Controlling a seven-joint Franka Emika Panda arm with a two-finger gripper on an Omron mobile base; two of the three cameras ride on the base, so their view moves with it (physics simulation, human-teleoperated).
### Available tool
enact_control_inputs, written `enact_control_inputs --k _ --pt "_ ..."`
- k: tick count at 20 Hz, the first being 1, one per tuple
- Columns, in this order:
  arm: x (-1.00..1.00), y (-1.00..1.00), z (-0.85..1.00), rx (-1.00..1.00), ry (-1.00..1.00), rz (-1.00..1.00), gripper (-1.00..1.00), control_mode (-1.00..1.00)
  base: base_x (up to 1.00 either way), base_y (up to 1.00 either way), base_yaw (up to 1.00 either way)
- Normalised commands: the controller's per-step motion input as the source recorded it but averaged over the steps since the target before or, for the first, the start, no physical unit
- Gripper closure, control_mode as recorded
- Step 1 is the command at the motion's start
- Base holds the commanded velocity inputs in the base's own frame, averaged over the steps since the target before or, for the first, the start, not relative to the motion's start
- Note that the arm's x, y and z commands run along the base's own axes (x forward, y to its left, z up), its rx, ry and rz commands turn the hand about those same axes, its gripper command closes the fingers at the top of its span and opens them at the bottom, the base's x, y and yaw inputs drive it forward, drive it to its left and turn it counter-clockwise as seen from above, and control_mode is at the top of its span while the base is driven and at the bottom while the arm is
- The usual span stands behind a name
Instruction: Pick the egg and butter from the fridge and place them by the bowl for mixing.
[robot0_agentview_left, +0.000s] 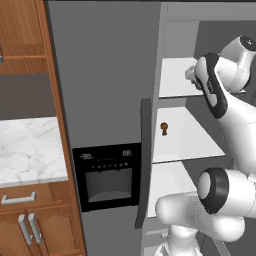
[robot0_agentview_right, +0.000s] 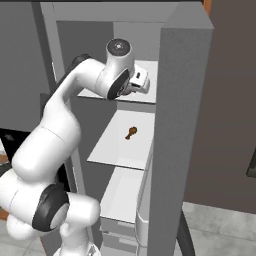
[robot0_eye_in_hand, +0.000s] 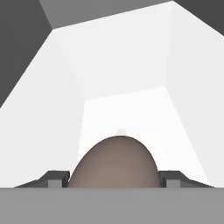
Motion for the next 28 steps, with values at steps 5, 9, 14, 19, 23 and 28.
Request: enact_control_inputs --k 5,9,14,19,23,28 --pt "-0.80 0.05 0.09 0.00 0.00 0.00 1.00 -1.00 0.00 0.00 0.00" --pt "-0.84 0.15 0.00 -0.01 0.00 0.00 1.00 -1.00 0.00 0.00 0.00" --pt "-0.77 0.31 -0.17 -0.08 -0.01 0.00 1.00 -1.00 0.00 0.00 0.00" --pt "-0.59 0.40 -0.36 -0.07 0.00 -0.02 1.00 -1.00 0.00 0.00 0.00" --pt "-0.45 0.35 -0.45 -0.01 0.00 0.00 1.00 -1.00 0.00 0.00 0.00" --pt "-0.35 0.33 -0.38 0.00 0.04 0.00 1.00 -1.00 0.00 0.00 0.00"
